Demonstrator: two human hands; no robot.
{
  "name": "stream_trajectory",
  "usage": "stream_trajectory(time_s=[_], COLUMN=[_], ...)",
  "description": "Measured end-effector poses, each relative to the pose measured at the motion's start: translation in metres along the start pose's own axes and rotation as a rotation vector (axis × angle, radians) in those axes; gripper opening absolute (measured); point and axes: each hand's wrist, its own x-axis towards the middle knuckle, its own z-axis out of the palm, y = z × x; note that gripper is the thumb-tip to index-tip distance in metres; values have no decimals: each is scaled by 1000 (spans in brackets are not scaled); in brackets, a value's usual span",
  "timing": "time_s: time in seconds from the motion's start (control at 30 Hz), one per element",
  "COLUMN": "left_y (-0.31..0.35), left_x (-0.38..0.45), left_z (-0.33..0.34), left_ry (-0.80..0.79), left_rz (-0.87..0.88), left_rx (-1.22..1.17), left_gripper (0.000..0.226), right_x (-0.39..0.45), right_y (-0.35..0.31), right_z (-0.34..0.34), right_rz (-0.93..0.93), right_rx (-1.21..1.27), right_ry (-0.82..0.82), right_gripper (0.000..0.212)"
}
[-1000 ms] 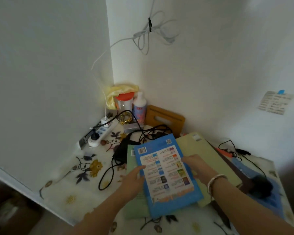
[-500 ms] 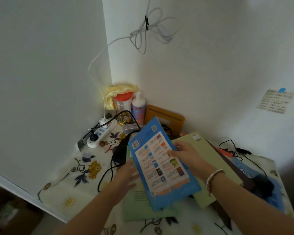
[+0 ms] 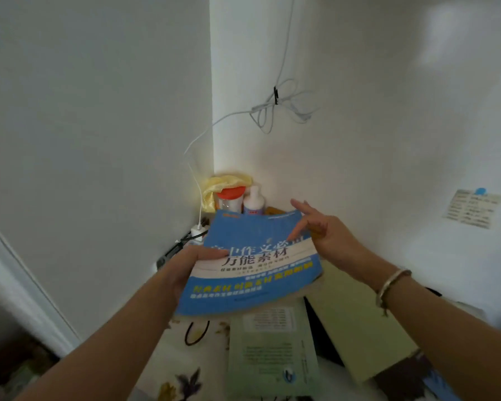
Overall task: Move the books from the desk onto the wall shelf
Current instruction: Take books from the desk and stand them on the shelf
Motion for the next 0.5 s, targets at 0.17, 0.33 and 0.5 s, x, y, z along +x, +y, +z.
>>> stream_trajectory(time_s=[0.17,0.33,0.5], left_y=[41,112,182], left_x=[-61,-129,-174], left_z=[7,15,28], left_ry=[182,301,386], left_rz=[295,594,883], left_rx=[116,245,271], left_gripper=[57,50,56], right_x=[8,45,84], right_y=[-28,-104,-193], right_z=[32,60,59], right_rz=[-57,-54,-302], right_rx=[242,485,413], right_ry=[29,21,112], right_gripper=[56,47,48])
